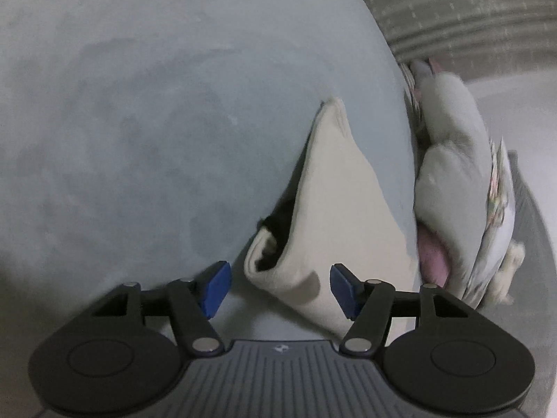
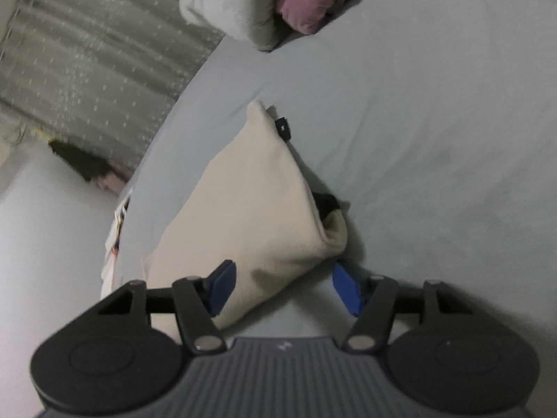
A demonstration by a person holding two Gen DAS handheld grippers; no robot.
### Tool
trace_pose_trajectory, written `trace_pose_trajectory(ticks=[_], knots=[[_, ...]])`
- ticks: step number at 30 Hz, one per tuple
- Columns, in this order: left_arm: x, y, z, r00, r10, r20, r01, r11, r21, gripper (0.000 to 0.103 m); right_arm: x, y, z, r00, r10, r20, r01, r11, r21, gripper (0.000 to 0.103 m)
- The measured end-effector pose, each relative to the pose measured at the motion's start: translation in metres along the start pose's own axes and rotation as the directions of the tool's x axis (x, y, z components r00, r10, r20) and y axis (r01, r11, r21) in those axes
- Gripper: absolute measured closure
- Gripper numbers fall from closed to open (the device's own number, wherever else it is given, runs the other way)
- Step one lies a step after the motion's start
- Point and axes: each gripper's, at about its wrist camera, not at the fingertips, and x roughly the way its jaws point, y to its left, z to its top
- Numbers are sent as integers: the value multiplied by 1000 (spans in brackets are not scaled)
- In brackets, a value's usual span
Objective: Fold clothes
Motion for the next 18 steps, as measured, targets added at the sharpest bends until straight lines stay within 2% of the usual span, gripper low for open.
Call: trace_pose_trajectory(ticks=[6, 7, 8, 9, 11, 13, 18], knots=[[12, -3, -14, 995, -4, 103, 7, 1000, -30, 44, 28, 0, 7, 998, -20, 61, 16, 997, 77, 56], [14, -4, -15, 993, 7, 116, -3, 1000, -31, 59, 34, 2, 6, 997, -32, 73, 27, 997, 75, 62], [17, -5, -19, 989, 31, 144, -26, 999, -36, 69, 36, 4, 6, 996, -40, 77, 34, 997, 75, 72], [19, -5, -20, 987, 39, 155, -33, 999, -42, 86, 39, 5, 5, 994, -63, 88, 56, 995, 77, 77], [23, -3, -22, 983, 51, 177, -41, 997, -59, 88, 43, 8, 3, 990, -95, 108, 86, 993, 79, 85], [19, 3, -26, 979, 41, 201, -22, 995, -98, 90, 38, 11, 0, 987, -103, 123, 94, 993, 76, 87], [7, -3, -32, 973, 42, 226, -25, 997, -78, 91, 17, 29, -7, 981, -93, 169, 95, 995, -3, 88]])
